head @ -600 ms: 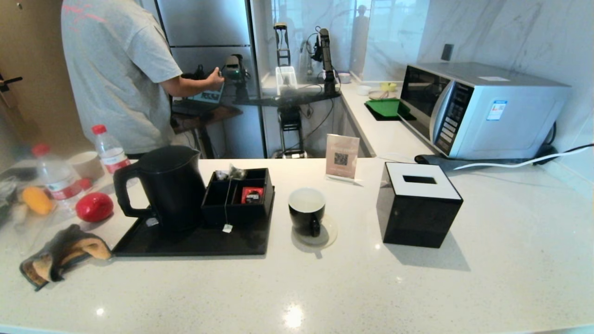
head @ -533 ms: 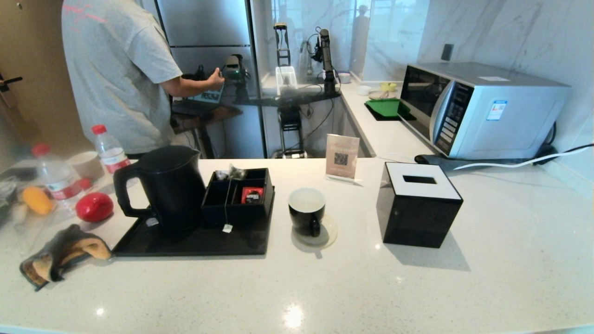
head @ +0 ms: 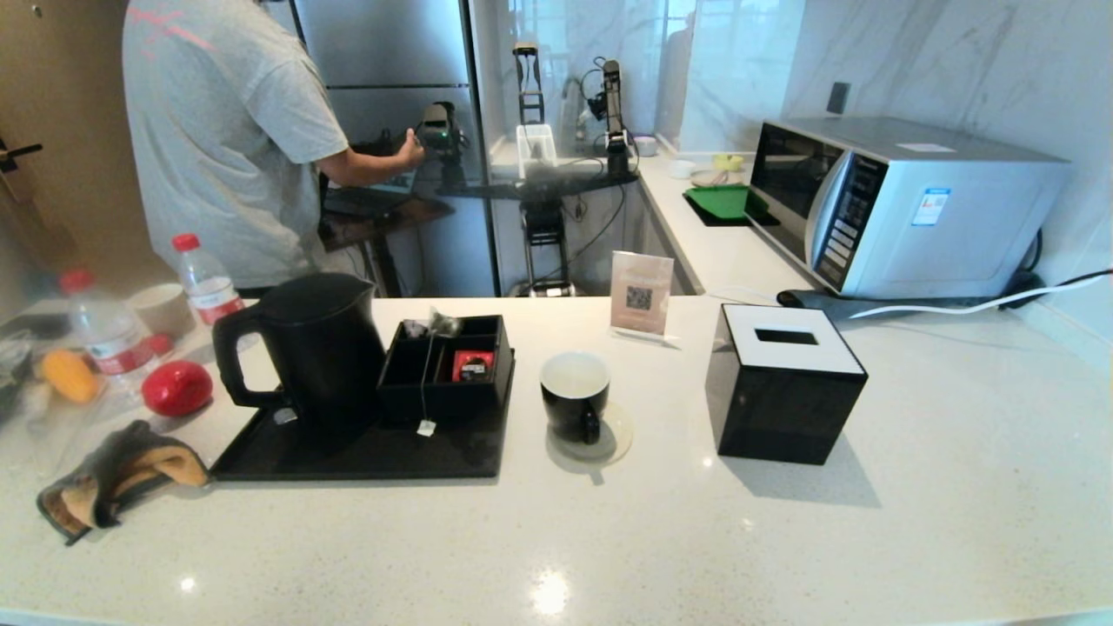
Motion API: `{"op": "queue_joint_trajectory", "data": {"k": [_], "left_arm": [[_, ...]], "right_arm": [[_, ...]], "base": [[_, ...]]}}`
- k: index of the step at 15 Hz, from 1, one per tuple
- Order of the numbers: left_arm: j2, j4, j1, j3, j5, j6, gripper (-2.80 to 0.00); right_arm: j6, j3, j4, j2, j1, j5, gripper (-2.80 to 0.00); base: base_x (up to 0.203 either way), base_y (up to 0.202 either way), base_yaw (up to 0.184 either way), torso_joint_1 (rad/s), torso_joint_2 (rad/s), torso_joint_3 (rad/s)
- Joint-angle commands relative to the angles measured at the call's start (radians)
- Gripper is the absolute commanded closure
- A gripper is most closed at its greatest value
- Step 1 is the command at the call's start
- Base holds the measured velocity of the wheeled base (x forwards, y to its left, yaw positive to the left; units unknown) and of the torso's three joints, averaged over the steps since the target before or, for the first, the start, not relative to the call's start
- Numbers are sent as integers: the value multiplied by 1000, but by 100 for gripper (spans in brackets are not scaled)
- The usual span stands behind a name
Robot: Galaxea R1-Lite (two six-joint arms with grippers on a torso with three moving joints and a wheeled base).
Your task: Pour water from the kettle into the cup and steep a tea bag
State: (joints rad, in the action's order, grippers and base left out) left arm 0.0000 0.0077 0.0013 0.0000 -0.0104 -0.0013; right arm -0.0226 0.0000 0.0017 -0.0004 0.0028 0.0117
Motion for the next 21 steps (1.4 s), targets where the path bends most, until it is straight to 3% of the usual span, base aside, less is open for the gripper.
{"op": "queue_joint_trajectory", "data": {"k": [1, 9, 14, 17, 21], "left_arm": [[0, 0, 0, 0, 0, 0, 0], [0, -7, 0, -7, -1, 4, 0], [57, -8, 0, -146, -16, 2, 0], [180, -30, -3, -232, -42, 2, 0], [484, -200, -4, -323, -119, 3, 0]], "right_arm": [[0, 0, 0, 0, 0, 1, 0], [0, 0, 0, 0, 0, 1, 0], [0, 0, 0, 0, 0, 1, 0], [0, 0, 0, 0, 0, 1, 0], [0, 0, 0, 0, 0, 1, 0]], "base": [[0, 0, 0, 0, 0, 0], [0, 0, 0, 0, 0, 0], [0, 0, 0, 0, 0, 0], [0, 0, 0, 0, 0, 0], [0, 0, 0, 0, 0, 0]]}}
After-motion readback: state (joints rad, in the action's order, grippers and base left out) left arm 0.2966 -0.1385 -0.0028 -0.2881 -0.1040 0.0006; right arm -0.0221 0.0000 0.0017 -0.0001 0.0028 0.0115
